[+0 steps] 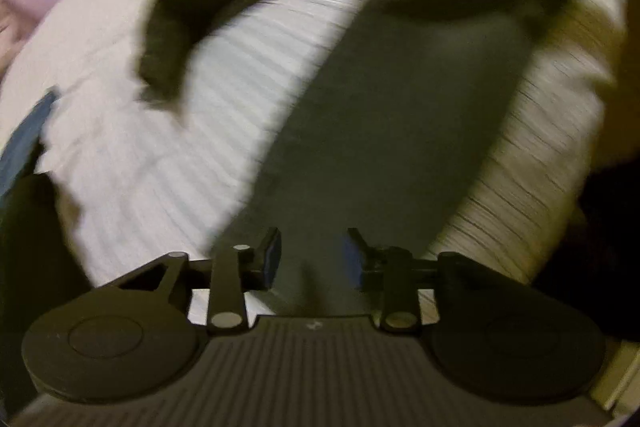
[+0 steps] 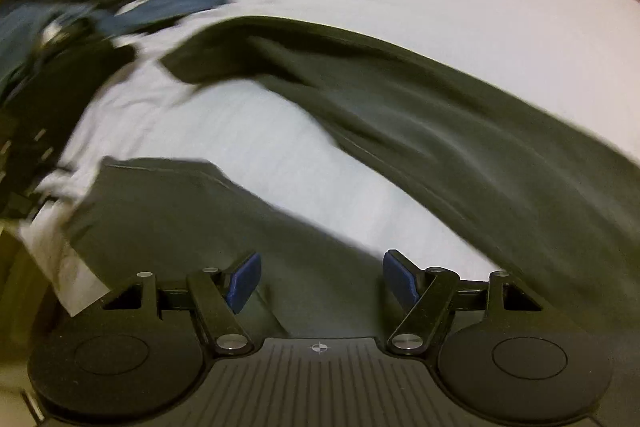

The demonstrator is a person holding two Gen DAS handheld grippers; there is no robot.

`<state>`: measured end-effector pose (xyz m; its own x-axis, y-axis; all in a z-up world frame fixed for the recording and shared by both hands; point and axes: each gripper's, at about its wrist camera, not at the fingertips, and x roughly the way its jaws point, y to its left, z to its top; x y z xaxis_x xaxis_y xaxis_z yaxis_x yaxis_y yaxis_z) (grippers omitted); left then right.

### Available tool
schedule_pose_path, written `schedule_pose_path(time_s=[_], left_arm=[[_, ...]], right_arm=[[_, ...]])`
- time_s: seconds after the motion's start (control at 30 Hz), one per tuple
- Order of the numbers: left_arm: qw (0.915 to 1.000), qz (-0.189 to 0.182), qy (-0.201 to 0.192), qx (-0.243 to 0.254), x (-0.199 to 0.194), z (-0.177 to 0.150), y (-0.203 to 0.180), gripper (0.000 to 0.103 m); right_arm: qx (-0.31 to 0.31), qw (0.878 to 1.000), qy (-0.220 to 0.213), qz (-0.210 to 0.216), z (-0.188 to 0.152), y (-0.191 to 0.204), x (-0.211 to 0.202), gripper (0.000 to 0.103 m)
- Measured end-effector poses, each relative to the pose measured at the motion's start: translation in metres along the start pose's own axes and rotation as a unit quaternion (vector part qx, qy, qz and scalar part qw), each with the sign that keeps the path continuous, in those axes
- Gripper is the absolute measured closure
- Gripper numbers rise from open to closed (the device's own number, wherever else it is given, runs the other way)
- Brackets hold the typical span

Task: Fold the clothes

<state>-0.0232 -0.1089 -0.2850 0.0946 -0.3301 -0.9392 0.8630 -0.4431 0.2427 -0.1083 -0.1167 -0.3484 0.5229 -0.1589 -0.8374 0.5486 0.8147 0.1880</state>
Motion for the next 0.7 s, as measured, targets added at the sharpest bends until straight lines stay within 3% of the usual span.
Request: schedule_pose_path(time_s=[0.07, 0.17, 0.27, 0.33, 0.37, 0.4, 0.5, 0.7], left_arm=[[0.9987, 0.004, 0.018, 0.048, 0.009, -0.01, -0.03, 0.067], [0.9932, 0.028, 0.032, 0.109, 0.03, -0.017, -0.06, 0.066], [0.988, 0.048, 0.037, 0.142, 0.048, -0.019, -0.07, 0.066], [0.9863, 0.055, 0.042, 0.15, 0.057, -0.018, -0.07, 0.084], [0.9871, 0.059, 0.043, 0.143, 0.057, -0.017, -0.066, 0.098], [0.9884, 0.061, 0.04, 0.133, 0.053, -0.016, -0.062, 0.1], [0.9907, 0.067, 0.03, 0.115, 0.023, -0.019, -0.05, 0.101], [0.9885, 0.013, 0.084, 0.125, 0.018, -0.021, -0.052, 0.102]], right_arm=[[0.067, 0.997, -0.007, -0.034, -0.026, -0.024, -0.028, 0.032], [0.177, 0.981, -0.009, -0.083, -0.066, -0.067, -0.063, 0.032], [0.329, 0.935, -0.016, -0.129, -0.111, -0.108, -0.087, 0.032], [0.407, 0.9, -0.025, -0.154, -0.138, -0.135, -0.104, 0.032], [0.431, 0.886, -0.032, -0.168, -0.15, -0.145, -0.11, 0.032], [0.454, 0.871, -0.038, -0.181, -0.16, -0.154, -0.117, 0.032], [0.477, 0.852, -0.063, -0.205, -0.175, -0.178, -0.129, 0.032], [0.517, 0.814, -0.118, -0.236, -0.206, -0.235, -0.156, 0.032]])
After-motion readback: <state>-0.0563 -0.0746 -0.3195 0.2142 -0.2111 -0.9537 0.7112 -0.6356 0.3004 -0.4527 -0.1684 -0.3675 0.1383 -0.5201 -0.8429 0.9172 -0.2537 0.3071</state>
